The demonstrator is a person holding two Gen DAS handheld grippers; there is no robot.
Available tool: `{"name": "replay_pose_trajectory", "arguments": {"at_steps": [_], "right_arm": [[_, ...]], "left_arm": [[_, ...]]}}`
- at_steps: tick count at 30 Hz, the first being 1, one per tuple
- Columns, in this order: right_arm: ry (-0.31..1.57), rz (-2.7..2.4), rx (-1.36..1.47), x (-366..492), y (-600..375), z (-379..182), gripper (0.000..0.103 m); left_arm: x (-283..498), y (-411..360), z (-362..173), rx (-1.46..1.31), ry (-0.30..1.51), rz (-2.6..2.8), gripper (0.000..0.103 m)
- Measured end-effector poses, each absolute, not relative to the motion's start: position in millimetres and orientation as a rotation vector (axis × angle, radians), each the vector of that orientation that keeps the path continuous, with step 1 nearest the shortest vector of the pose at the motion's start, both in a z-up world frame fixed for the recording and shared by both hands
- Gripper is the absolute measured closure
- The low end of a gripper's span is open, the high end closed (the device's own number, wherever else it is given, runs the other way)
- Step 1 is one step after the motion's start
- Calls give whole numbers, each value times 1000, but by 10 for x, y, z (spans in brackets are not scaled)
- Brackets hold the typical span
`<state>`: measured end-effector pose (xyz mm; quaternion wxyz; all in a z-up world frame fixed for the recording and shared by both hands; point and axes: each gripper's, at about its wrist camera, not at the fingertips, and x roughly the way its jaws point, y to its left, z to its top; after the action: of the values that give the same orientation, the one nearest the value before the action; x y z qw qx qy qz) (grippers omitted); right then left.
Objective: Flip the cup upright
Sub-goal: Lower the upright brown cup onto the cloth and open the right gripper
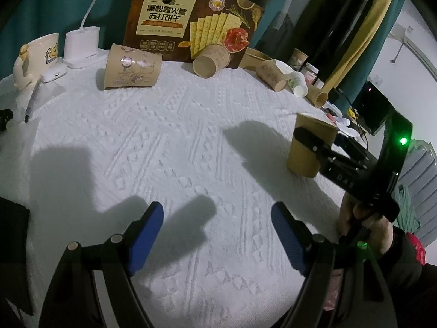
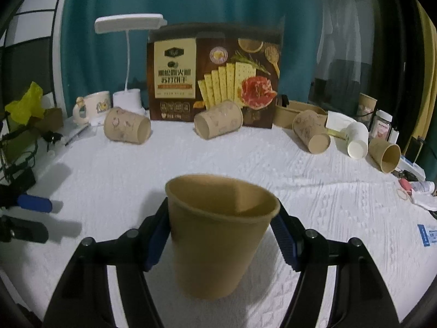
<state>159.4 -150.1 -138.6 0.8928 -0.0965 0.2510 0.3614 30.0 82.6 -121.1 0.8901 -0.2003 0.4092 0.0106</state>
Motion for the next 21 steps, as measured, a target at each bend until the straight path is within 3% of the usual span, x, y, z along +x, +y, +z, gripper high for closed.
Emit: {"name": "replay_pose_trajectory", "arguments": {"at_steps": [21], "right_arm": [[589, 753, -228, 1362, -1622, -1449, 36]], "left_arm": [[274, 584, -1193, -359, 874, -4, 22]]}}
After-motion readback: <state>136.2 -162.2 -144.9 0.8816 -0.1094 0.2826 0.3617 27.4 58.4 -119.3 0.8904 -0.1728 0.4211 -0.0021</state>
